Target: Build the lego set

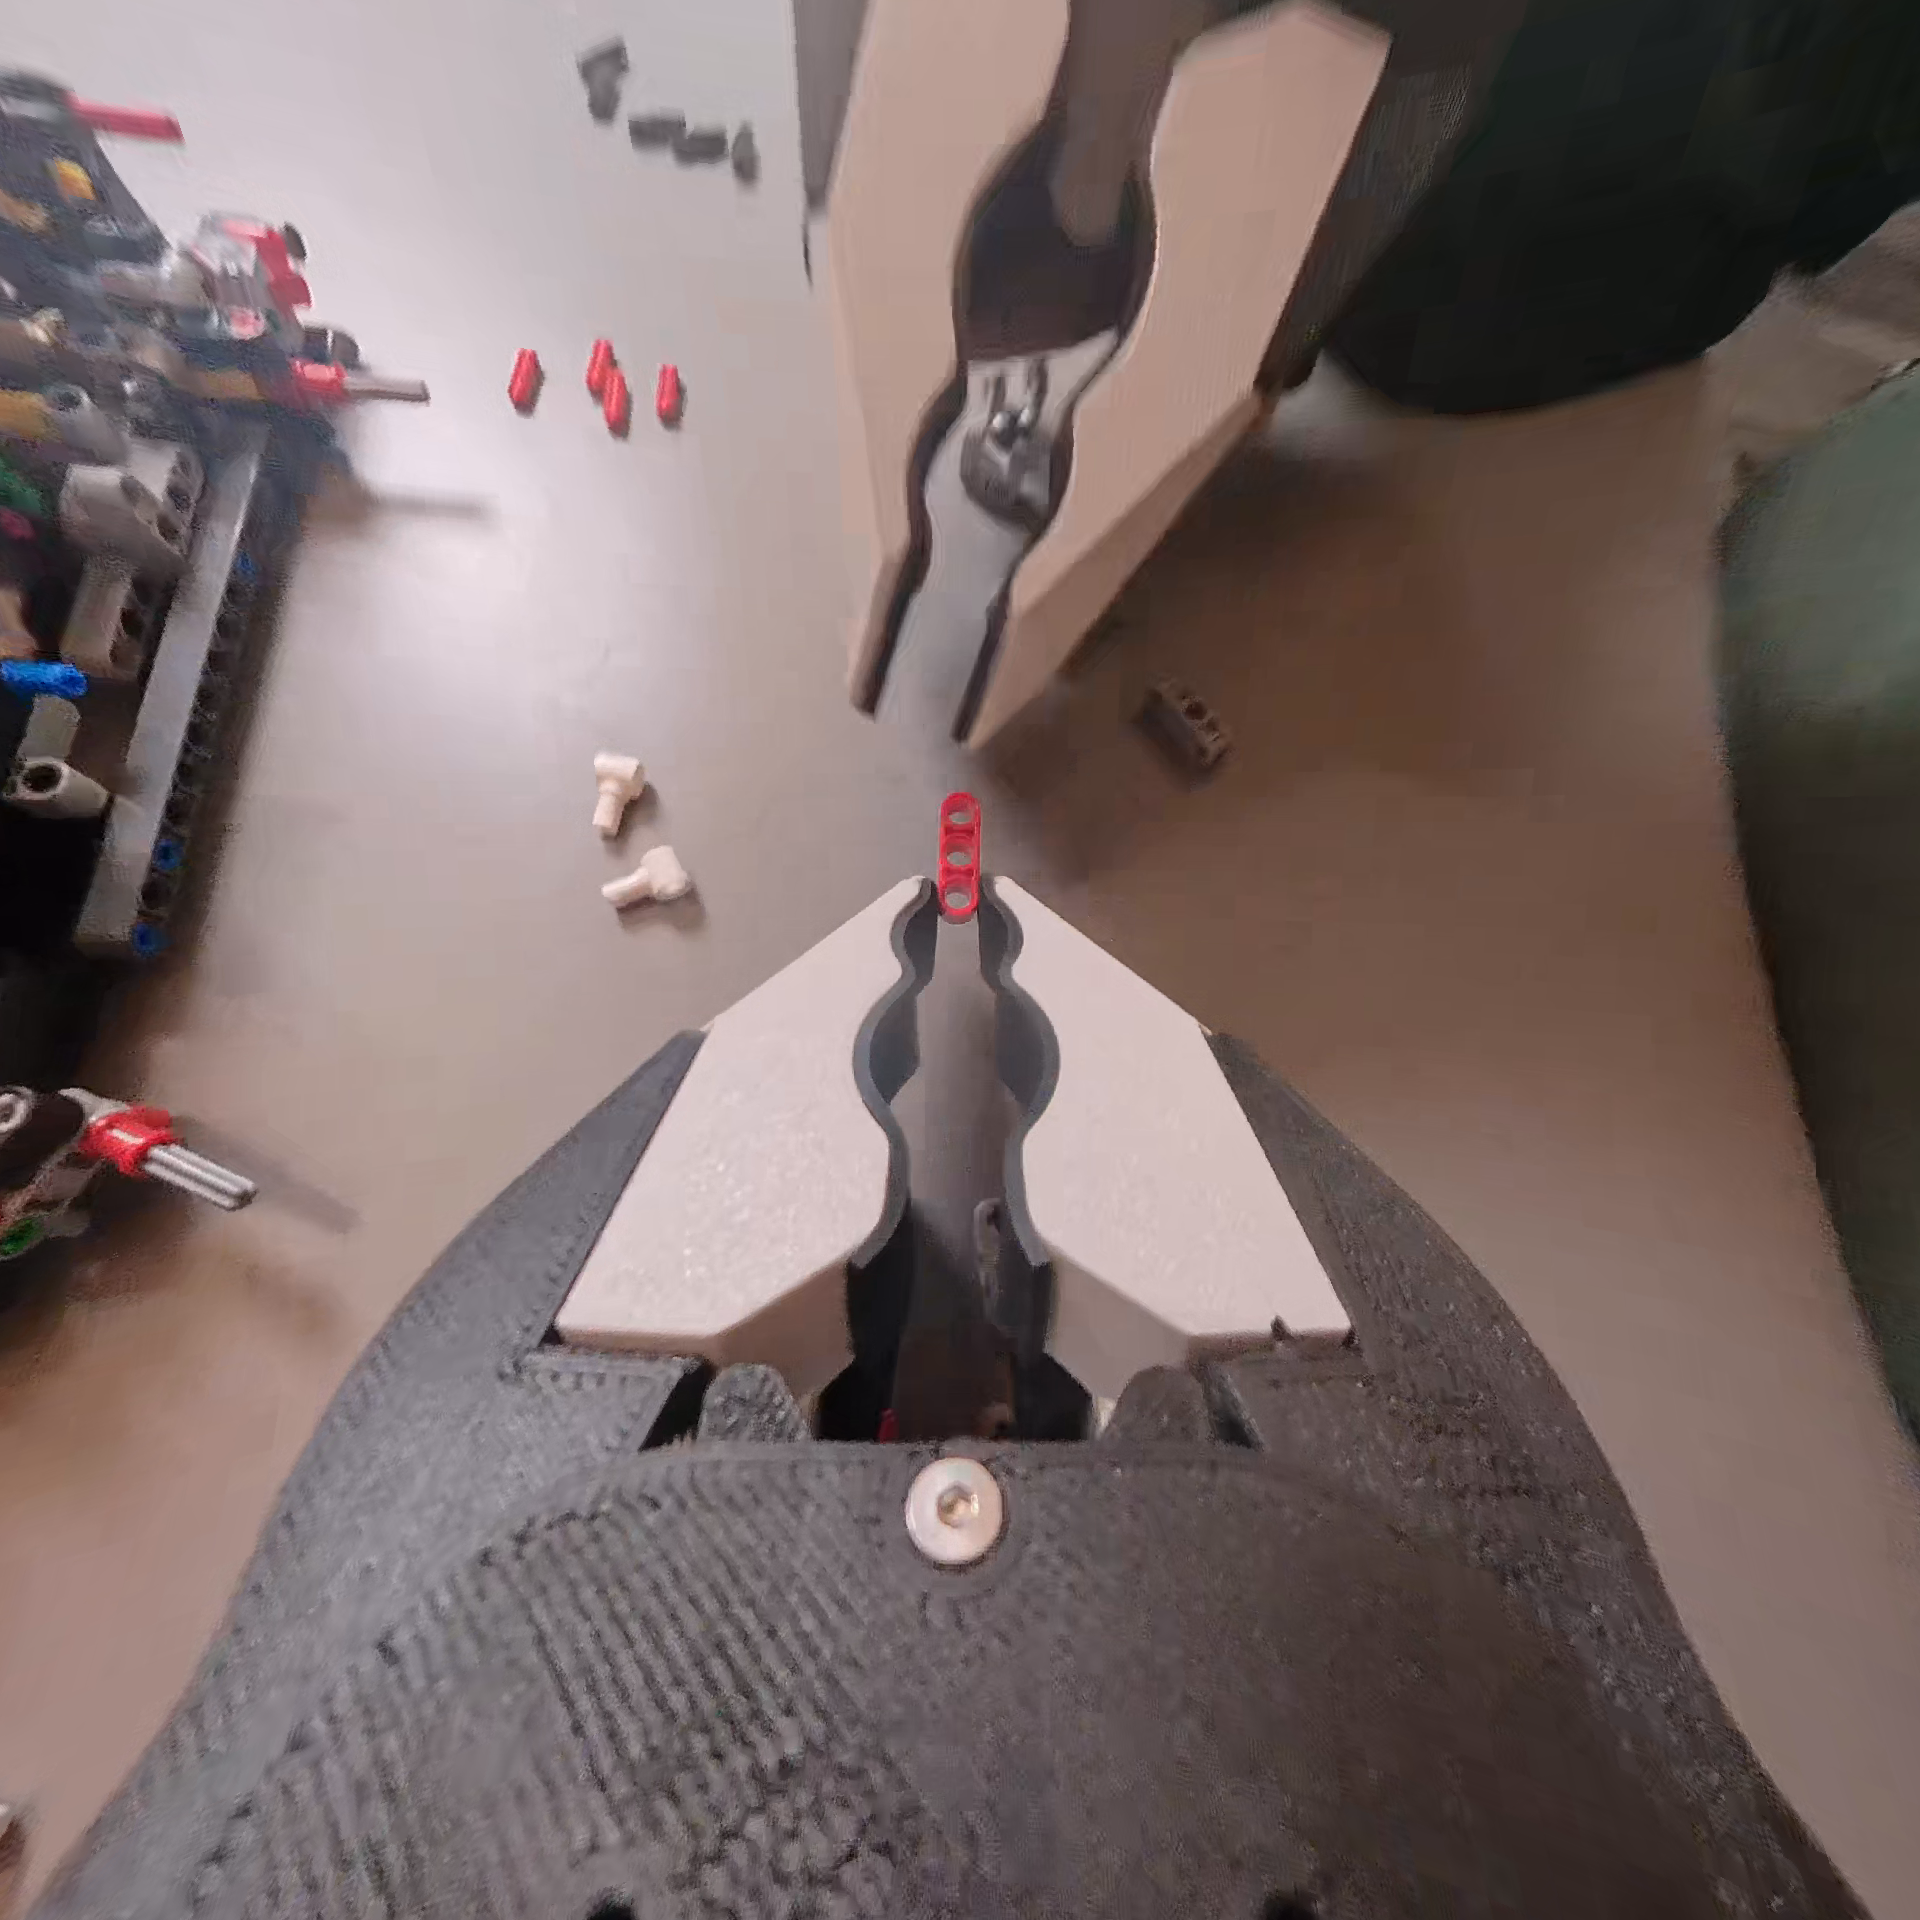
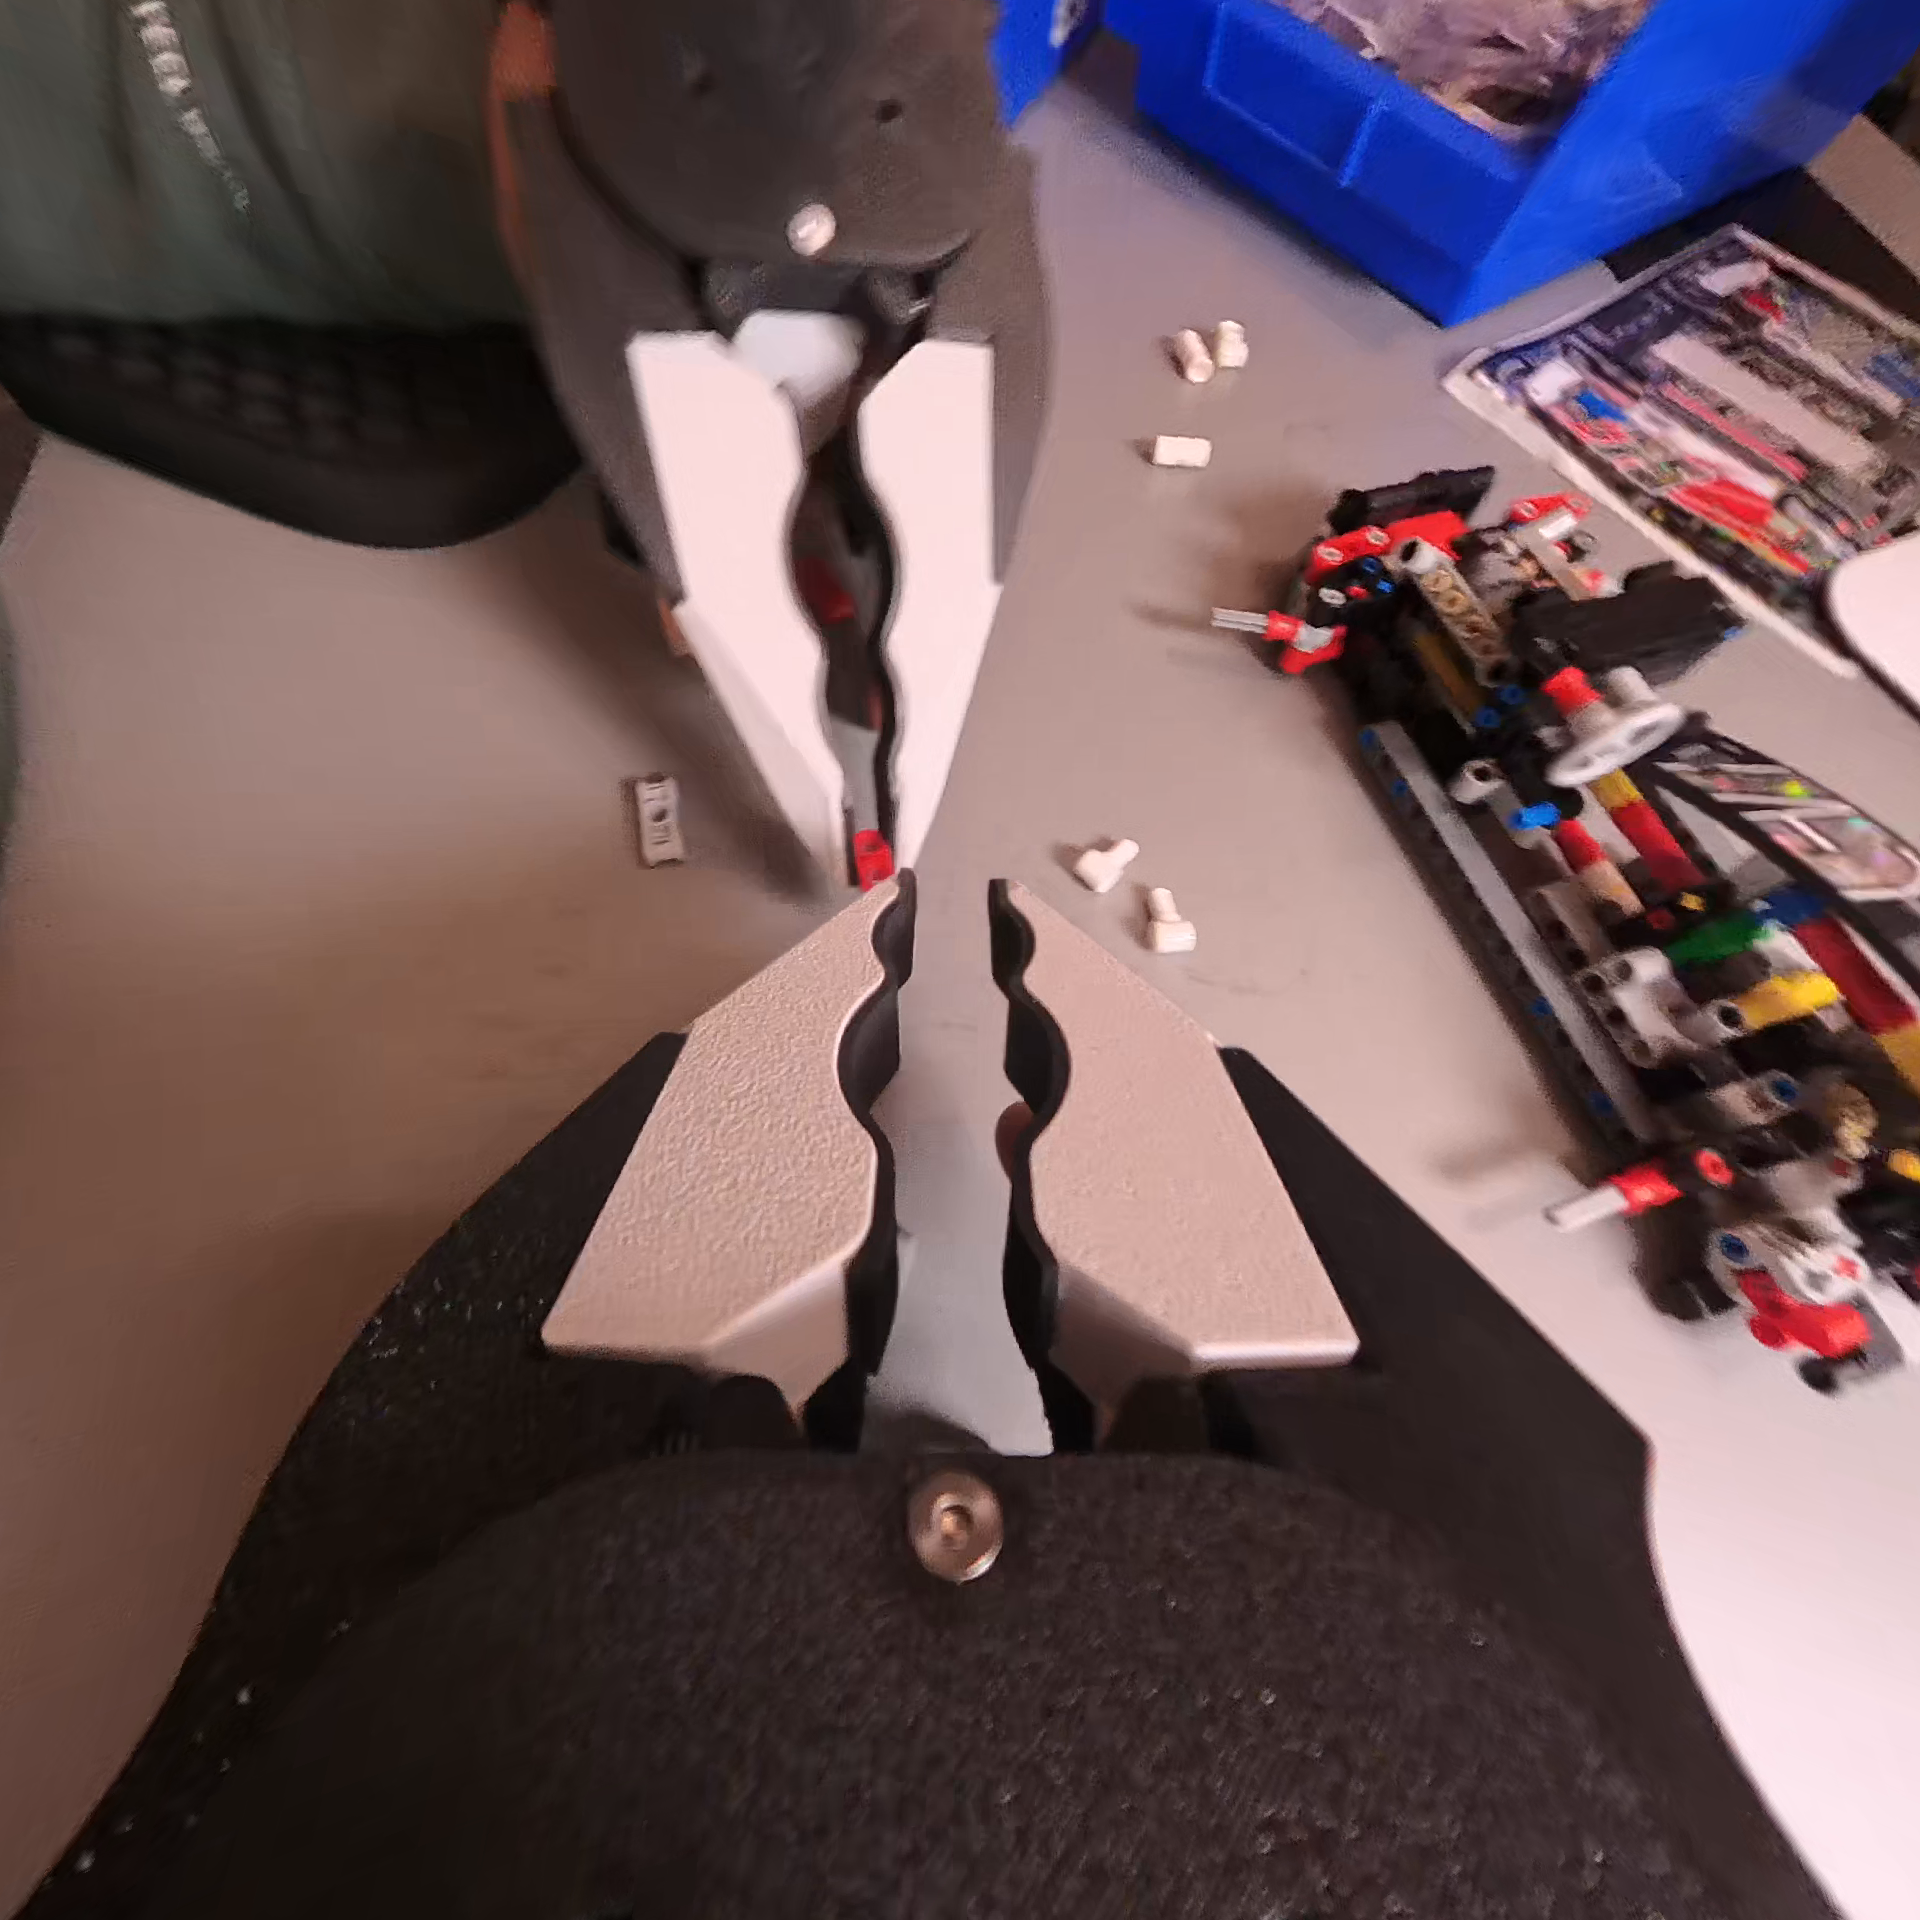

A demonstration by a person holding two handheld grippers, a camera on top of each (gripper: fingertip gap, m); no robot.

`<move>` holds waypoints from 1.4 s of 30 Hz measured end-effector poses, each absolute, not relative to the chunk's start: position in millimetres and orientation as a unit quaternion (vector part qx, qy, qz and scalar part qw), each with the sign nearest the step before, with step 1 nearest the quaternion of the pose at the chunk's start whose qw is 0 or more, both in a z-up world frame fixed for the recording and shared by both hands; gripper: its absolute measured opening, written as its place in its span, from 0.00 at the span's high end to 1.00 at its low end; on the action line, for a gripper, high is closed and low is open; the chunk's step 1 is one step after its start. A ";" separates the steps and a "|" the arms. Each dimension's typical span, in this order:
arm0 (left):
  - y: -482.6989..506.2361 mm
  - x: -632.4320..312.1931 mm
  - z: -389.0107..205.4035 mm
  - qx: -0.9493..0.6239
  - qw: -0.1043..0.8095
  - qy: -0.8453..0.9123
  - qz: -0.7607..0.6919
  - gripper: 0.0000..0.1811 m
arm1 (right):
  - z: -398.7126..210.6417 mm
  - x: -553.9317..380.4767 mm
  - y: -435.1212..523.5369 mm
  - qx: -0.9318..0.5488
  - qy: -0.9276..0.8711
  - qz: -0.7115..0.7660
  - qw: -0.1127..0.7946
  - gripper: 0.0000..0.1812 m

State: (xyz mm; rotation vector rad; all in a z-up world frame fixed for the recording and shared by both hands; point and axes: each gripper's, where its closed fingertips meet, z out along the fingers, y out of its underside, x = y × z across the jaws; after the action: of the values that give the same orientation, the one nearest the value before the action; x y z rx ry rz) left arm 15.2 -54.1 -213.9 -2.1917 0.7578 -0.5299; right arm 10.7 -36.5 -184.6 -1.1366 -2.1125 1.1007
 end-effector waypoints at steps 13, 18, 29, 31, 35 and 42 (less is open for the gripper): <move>-49.7 6.4 -225.4 -0.877 0.344 0.289 -0.169 0.95 | -223.6 -23.8 4.4 -0.448 -0.827 0.277 0.195 0.93; -49.2 -0.1 -209.3 -0.863 0.384 0.247 -0.215 0.89 | -204.8 -21.0 -7.4 -0.381 -0.845 0.293 0.235 0.97; -51.9 1.4 -154.3 -0.787 0.454 0.123 -0.398 0.94 | -152.8 -8.4 -50.9 -0.172 -0.841 0.274 0.433 0.97; -51.8 0.4 -155.0 -0.788 0.455 0.119 -0.396 0.95 | -151.0 -9.5 -51.8 -0.154 -0.840 0.255 0.453 0.97; -50.5 -1.8 -154.0 -0.787 0.460 0.112 -0.396 0.98 | -151.4 -9.7 -52.0 -0.127 -0.842 0.228 0.473 0.97; -51.4 -0.4 -155.5 -0.784 0.464 0.116 -0.396 0.99 | -152.3 -8.2 -54.0 -0.107 -0.844 0.209 0.483 0.97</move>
State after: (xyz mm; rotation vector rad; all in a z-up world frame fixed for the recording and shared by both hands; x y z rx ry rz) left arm -0.4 -51.4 -155.5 -1.9264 0.2852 -0.9724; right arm -8.2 -54.0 -152.3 -0.2605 -2.0553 0.5103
